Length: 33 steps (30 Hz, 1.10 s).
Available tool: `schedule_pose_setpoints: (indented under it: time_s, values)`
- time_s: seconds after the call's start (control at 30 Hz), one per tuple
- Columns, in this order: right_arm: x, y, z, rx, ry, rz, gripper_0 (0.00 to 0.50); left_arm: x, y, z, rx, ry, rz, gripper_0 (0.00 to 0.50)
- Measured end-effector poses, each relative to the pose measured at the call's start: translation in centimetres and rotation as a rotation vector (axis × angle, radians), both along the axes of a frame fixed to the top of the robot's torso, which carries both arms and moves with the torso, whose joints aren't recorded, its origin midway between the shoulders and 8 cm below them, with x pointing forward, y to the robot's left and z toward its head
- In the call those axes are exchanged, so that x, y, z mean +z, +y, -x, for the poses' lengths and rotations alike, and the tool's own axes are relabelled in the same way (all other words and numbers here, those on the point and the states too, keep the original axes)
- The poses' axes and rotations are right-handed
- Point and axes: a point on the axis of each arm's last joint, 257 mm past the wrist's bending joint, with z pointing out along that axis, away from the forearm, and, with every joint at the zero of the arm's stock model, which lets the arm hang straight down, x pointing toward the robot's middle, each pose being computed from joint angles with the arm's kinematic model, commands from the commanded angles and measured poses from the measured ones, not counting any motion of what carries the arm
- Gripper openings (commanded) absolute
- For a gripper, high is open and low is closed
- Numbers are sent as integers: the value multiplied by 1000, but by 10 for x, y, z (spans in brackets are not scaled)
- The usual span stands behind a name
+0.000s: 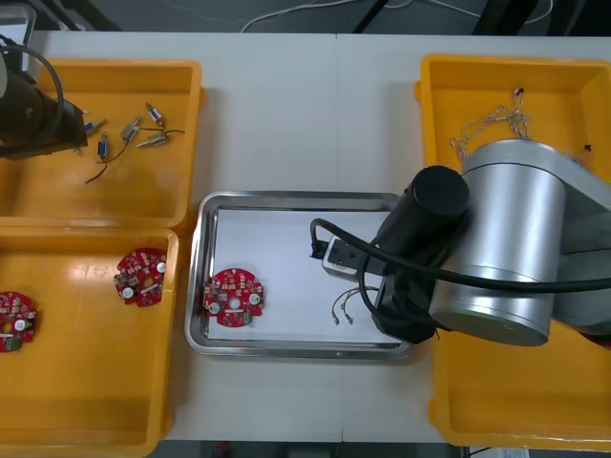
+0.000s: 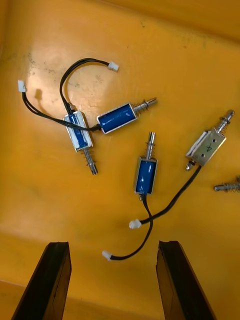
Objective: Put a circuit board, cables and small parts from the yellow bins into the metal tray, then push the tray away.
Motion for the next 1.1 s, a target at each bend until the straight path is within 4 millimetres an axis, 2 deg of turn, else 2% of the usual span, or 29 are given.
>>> schedule_pose_setpoints:
  time_s: [0.27,0.5,0.8,1.1]
  values:
    - [-24,21,-4,-9,-2,22,0,0,11,-16,21,6,-33,500]
    - [-41,41,0,64,-16,38,0,-3,3,-37,12,-22,-27,500]
    - [-65,64,-8,128,-57,24,0,-13,-9,-49,14,-31,-41,500]
    - [-85,73,-14,187,-55,40,0,-29,-9,-62,-1,-37,-38,500]
